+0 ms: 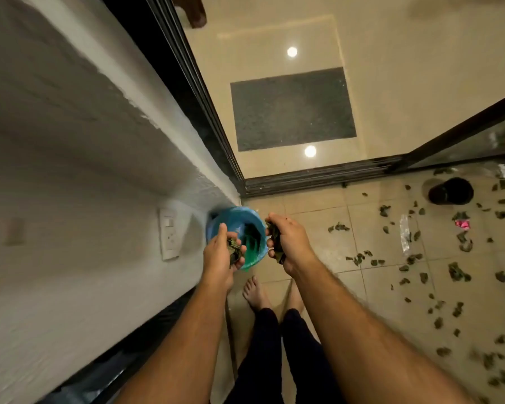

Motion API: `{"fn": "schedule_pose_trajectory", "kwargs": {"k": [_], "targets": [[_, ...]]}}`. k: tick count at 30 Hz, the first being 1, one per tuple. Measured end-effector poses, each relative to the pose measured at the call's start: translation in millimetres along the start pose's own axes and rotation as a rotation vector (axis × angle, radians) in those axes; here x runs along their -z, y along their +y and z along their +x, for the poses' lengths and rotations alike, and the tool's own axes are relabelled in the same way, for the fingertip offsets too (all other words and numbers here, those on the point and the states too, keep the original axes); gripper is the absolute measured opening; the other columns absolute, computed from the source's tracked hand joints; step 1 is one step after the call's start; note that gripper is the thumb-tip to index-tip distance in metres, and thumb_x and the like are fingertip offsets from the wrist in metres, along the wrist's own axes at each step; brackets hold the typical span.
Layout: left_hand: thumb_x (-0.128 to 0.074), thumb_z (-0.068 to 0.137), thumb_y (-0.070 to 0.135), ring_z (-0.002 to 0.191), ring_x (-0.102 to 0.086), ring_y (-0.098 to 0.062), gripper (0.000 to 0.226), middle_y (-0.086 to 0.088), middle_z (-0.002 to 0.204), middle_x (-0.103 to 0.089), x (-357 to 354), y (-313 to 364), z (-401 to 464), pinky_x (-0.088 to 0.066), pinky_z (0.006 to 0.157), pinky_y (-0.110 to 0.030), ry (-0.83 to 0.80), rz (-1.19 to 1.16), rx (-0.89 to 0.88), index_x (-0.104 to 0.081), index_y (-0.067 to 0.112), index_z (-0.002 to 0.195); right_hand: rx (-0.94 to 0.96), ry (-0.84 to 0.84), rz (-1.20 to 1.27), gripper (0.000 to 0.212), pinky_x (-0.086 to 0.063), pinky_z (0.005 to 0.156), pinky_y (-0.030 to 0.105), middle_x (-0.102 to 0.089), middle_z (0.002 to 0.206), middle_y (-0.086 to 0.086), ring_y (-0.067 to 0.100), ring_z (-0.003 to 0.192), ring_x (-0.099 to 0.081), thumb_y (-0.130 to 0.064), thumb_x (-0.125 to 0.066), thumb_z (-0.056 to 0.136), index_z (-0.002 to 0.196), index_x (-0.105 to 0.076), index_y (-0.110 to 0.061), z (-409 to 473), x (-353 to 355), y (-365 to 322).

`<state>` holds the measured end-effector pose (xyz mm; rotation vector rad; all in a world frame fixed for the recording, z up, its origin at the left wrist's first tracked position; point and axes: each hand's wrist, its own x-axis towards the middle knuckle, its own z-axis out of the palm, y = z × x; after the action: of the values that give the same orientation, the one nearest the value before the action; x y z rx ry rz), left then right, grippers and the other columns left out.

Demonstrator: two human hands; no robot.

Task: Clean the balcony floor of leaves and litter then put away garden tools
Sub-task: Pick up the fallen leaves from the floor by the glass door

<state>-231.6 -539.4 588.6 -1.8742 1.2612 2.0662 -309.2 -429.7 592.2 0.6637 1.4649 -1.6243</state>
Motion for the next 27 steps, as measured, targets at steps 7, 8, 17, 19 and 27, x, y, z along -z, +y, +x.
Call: {"fn": "schedule_pose_trajectory", "kwargs": {"k": [7, 8, 17, 19, 27], "targets": [[-0.047, 0.099, 0.054, 0.073, -0.061, -0.016, 0.042, -0.004, 0.08, -0.062, 2.7, -60.4, 120.6, -0.049, 0.058, -0.029, 0.056, 0.027, 0.044, -0.062, 0.016, 0.095, -0.079, 0.052, -0.105, 0.022, -0.033, 0.04, 0.021, -0.057, 0.064, -0.001, 0.01, 0.045, -0.045, -0.029, -0.058, 0.098, 0.082, -0.058, -0.015, 113.6, 5.0, 81.5], [-0.047, 0.098, 0.056, 0.074, -0.062, -0.016, 0.043, -0.004, 0.082, -0.062, 3.0, -70.0, 138.9, -0.05, 0.059, -0.029, 0.06, 0.027, 0.052, -0.062, 0.016, 0.096, -0.085, 0.061, -0.118, 0.022, -0.034, 0.04, 0.021, -0.057, 0.064, -0.001, 0.01, 0.045, -0.046, -0.03, -0.059, 0.098, 0.082, -0.059, -0.015, 130.6, 4.0, 94.1], [-0.053, 0.097, 0.052, 0.089, -0.064, -0.017, 0.035, -0.006, 0.101, -0.066, 5.6, -125.3, 263.5, -0.055, 0.066, -0.031, 0.145, 0.021, 0.135, -0.06, 0.018, 0.099, -0.126, 0.08, -0.211, 0.026, -0.039, 0.042, 0.022, -0.058, 0.069, 0.003, 0.013, 0.052, -0.052, -0.038, -0.063, 0.095, 0.084, -0.061, -0.014, 252.4, -4.7, 177.0], [-0.051, 0.095, 0.059, 0.102, -0.063, -0.02, 0.04, -0.006, 0.114, -0.065, 9.7, -134.4, 283.8, -0.054, 0.076, -0.036, 0.158, -0.001, 0.138, -0.061, 0.021, 0.104, -0.146, 0.105, -0.195, 0.033, -0.043, 0.046, 0.024, -0.063, 0.078, 0.004, 0.014, 0.058, -0.057, -0.045, -0.063, 0.092, 0.093, -0.065, -0.012, 269.5, -5.5, 189.6], [-0.021, 0.083, 0.086, 0.145, -0.032, -0.026, 0.089, 0.0, 0.159, -0.033, 13.4, -137.5, 287.7, -0.015, 0.121, -0.055, 0.062, -0.039, 0.163, -0.03, 0.034, 0.154, -0.329, -0.032, 0.009, 0.093, -0.033, 0.11, 0.05, -0.046, 0.148, 0.002, 0.025, 0.135, -0.044, -0.088, -0.027, 0.081, 0.149, -0.039, -0.025, 263.5, -12.6, 190.2]]}}
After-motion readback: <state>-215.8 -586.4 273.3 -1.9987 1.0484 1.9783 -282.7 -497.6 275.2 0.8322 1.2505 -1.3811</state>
